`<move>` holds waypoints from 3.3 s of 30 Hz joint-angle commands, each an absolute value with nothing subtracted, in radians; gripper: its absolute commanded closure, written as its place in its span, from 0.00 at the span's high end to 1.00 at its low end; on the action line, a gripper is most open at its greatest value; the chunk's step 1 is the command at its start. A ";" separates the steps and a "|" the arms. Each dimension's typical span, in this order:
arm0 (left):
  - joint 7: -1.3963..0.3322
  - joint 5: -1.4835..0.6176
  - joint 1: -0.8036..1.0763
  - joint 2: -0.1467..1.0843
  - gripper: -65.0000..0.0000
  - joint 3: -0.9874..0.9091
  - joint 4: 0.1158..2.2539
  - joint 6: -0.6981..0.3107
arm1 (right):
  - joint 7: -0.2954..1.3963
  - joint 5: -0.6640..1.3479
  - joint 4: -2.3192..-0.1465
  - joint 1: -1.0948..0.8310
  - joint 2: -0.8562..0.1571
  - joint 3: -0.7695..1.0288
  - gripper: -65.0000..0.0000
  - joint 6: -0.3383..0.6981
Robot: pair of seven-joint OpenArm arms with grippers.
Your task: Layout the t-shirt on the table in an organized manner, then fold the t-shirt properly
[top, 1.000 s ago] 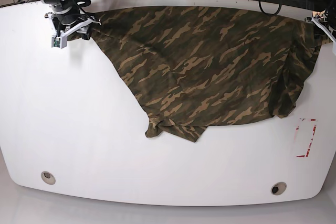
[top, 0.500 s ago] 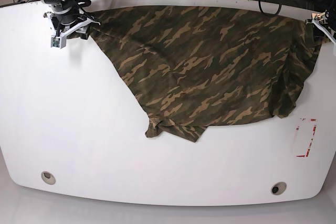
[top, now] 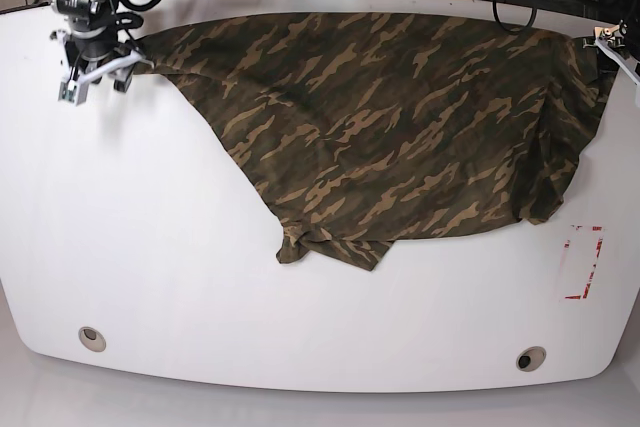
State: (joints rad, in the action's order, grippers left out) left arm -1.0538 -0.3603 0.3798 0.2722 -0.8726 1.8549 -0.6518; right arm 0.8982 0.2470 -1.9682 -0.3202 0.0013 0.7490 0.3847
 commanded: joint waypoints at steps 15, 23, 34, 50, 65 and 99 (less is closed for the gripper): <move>-1.036 -0.364 0.378 0.288 0.58 -0.880 1.873 -0.645 | 0.877 0.262 -1.939 -0.124 -0.050 0.545 0.46 0.386; -1.036 -0.364 0.378 0.288 0.58 -0.878 1.873 -0.645 | 0.875 0.262 -1.770 0.042 -0.044 0.441 0.46 0.386; -1.036 -0.364 0.378 0.288 0.58 -0.877 1.873 -0.645 | 0.857 0.269 -1.409 0.302 -0.042 0.358 0.46 0.386; -1.036 -0.364 0.378 0.288 0.58 -0.875 1.873 -0.645 | 0.631 0.269 -0.828 0.599 -0.042 0.323 0.46 0.387; -1.036 -0.364 0.378 0.286 0.58 -0.875 1.873 -0.645 | 0.602 0.271 -0.708 0.651 0.015 0.323 0.46 0.389; -1.038 -0.364 0.344 0.286 0.58 -0.875 1.871 -0.645 | 0.602 0.262 -0.704 0.595 0.117 0.320 0.45 0.387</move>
State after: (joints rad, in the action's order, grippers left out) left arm -1.0550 -0.3595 0.3466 0.2691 -0.8696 1.8553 -0.6483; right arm 0.6018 0.2657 -0.6918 0.5713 0.1158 0.3214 0.3859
